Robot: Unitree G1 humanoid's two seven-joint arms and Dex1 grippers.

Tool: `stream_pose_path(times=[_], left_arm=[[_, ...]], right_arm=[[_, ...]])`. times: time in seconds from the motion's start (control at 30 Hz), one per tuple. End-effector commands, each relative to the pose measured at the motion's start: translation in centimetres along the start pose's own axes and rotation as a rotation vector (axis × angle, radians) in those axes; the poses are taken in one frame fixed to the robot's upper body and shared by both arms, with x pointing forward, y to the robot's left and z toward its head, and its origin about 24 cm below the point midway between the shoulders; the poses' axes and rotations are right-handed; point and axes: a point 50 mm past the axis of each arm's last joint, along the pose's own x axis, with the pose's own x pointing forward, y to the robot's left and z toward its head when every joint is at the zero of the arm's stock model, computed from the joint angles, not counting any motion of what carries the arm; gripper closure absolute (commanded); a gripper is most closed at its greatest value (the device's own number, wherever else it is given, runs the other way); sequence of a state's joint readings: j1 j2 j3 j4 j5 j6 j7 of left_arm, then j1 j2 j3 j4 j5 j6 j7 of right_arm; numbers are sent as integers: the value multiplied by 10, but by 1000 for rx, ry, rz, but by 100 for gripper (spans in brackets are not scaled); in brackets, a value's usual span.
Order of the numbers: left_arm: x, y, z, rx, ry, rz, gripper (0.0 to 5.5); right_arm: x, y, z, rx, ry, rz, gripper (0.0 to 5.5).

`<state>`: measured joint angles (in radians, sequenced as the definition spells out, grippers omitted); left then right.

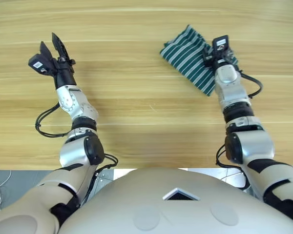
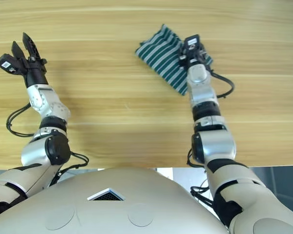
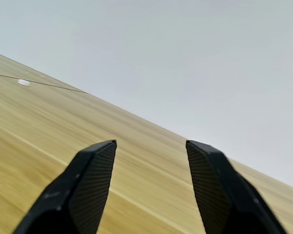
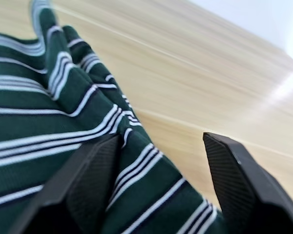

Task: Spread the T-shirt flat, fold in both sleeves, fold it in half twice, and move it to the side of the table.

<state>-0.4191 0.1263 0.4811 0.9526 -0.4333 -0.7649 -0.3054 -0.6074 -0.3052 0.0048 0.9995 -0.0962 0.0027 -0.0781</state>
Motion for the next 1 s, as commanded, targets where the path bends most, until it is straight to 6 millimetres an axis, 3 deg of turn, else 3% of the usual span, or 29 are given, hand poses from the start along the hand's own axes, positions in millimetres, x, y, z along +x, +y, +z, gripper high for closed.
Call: stream_pose_path(times=[0.03,0.13,0.27,0.4,0.5,0.53,0.6,0.67,0.77,0.87,1.0], left_arm=[[-11,18,5,17,-33,72,285],[-16,28,9,31,-50,105,285],[-21,40,13,46,-67,140,285],[-28,52,18,85,-78,165,285],[-22,40,15,109,-44,92,285],[-17,30,12,123,-20,50,285],[-5,-7,0,182,48,-95,285],[4,-57,-14,254,99,-245,285],[7,-109,-32,368,166,-353,285],[-2,-121,-44,400,205,-339,285],[-41,-107,-58,364,230,-328,285]], right_arm=[[-3,-102,-21,103,199,-381,247],[-12,-136,-28,194,258,-524,247],[-13,-142,-23,254,255,-584,247],[-6,-149,20,402,-21,-590,247],[-9,-147,62,378,-350,-616,247],[-10,-135,77,342,-455,-590,247],[-7,-81,97,205,-613,-400,247],[-7,-6,94,103,-638,-151,247],[-11,65,79,87,-530,61,247],[-20,100,58,139,-437,165,247],[-46,122,21,156,-467,263,247]])
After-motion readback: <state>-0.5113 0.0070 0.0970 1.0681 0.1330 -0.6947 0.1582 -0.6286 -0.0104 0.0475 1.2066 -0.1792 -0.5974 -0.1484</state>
